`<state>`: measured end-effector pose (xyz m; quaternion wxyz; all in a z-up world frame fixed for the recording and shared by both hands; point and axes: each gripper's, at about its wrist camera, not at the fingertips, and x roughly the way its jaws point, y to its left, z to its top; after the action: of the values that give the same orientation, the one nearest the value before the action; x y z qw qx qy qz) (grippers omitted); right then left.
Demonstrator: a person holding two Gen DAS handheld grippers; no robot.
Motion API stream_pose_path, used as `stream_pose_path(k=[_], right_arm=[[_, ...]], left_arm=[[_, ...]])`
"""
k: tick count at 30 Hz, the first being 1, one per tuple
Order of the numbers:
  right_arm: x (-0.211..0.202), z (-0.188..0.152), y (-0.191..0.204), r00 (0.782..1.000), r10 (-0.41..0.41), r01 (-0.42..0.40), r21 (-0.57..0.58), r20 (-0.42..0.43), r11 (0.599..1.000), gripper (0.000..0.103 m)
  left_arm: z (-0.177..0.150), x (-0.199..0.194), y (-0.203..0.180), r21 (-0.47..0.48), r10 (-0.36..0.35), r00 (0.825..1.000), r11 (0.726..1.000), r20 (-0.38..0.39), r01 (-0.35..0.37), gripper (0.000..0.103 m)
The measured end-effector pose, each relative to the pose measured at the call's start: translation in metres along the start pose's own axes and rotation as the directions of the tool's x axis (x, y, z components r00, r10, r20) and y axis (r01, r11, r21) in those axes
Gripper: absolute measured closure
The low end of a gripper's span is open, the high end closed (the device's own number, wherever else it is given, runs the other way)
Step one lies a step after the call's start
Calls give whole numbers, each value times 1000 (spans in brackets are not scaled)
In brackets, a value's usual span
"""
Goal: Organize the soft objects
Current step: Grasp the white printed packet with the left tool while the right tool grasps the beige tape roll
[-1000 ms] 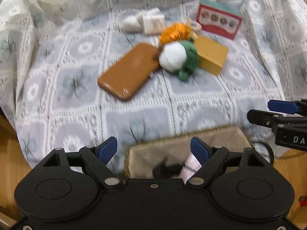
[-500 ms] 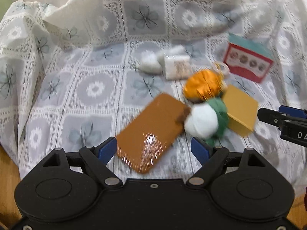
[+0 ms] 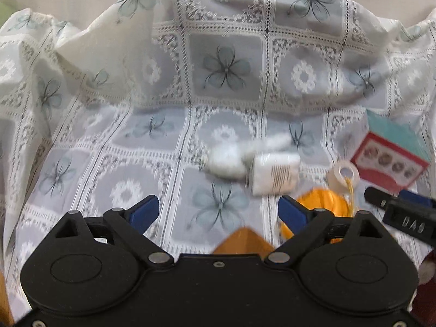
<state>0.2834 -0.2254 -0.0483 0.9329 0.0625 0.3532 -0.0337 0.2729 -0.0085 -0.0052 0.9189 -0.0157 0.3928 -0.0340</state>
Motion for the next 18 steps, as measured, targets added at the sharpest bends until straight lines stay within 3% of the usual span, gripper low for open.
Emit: stream_pose_path(k=[9,18], right_arm=[[14,-2,-5,1000,-12,12,5,-2,1000,31],[9,-8,-20,1000,-5,5,32,-4,999,30]], left_arm=[[18,38,-34,62,-57,998,996,-15,58,7],[36,79,-61,45,-12,998,999,-69,15,7]])
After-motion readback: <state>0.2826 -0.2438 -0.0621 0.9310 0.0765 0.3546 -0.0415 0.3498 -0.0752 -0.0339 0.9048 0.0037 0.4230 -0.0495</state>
